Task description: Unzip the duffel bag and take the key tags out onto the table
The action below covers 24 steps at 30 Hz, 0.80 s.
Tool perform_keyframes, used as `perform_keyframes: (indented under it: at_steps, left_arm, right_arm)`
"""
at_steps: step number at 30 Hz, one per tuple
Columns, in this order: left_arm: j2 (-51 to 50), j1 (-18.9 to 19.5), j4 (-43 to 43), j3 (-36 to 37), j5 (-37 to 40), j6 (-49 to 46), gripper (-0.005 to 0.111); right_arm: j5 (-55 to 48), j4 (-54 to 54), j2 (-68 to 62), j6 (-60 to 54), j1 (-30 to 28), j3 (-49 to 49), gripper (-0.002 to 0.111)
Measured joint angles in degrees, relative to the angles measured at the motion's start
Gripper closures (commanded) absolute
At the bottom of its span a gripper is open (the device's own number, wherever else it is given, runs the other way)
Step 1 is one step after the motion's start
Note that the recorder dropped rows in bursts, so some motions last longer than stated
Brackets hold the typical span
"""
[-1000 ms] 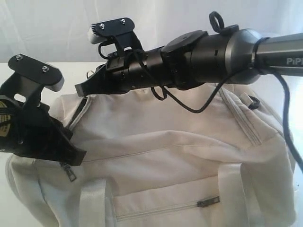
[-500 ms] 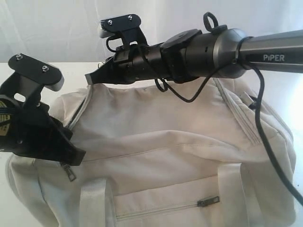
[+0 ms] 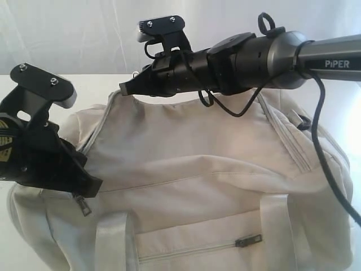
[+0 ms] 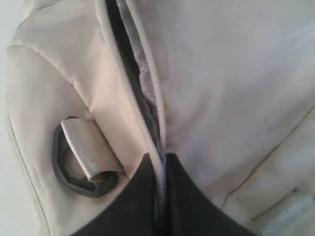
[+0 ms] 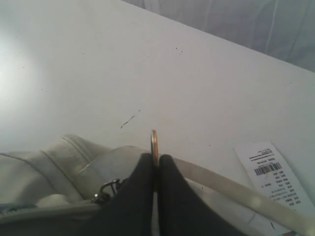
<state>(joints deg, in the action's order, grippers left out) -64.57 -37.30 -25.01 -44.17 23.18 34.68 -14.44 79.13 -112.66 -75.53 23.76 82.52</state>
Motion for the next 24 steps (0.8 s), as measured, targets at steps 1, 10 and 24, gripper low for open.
perform_keyframes:
  at_steps: [1,10,24]
  left_arm:
    - [0.0,0.0,0.0,0.0,0.0,0.0,0.106]
    - [0.0,0.0,0.15,0.0,0.1,-0.09,0.106]
    - [0.0,0.0,0.15,0.0,-0.02,-0.99,0.099]
  right_arm:
    - [0.02,0.0,0.0,0.0,-0.17,-0.27,0.108]
    - [0.02,-0.63,-0.08,0.0,-0.77,-0.99,0.108]
    - [-0.59,-4.62,-0.08,3.05,-1.62,-1.56,0.108]
